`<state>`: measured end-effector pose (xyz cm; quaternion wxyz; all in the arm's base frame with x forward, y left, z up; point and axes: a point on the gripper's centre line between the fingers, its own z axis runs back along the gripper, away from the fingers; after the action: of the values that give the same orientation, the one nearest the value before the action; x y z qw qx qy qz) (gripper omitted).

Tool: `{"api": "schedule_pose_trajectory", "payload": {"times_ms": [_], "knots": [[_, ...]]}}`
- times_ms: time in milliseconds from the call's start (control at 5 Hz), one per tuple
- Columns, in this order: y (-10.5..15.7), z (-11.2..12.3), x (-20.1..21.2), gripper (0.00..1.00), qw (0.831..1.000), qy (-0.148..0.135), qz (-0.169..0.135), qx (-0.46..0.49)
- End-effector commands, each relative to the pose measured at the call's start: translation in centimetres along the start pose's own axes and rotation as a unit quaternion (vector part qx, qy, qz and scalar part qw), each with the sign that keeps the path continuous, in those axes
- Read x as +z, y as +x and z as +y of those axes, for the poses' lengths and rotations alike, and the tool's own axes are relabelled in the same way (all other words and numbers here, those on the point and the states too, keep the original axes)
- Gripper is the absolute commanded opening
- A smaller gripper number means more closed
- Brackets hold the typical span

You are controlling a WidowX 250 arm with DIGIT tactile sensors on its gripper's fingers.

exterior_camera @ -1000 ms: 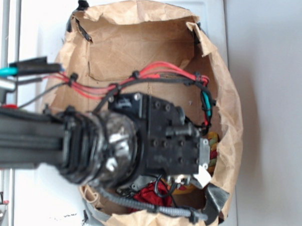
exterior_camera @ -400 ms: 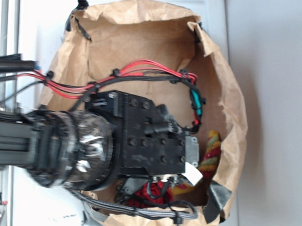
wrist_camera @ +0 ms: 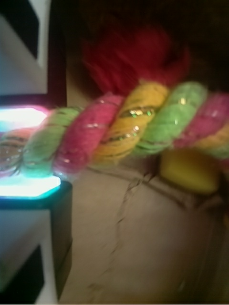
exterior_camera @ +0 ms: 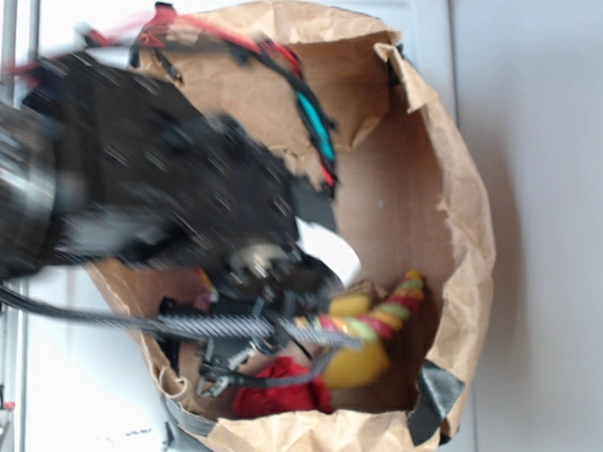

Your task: Grab the multicolored rope.

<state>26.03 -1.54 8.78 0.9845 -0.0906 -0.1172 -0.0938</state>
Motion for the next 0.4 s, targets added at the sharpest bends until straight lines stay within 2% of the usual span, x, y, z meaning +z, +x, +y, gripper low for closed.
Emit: {"api": "schedule_pose_trajectory", "payload": {"times_ms": [0, 200], "knots": [[0.2, -0.5, 6.2, 0.00, 0.992, 0.059, -0.059, 0.098], [0.3, -0.1, 7.7, 0.00, 0.991, 0.083, -0.058, 0.089]]}}
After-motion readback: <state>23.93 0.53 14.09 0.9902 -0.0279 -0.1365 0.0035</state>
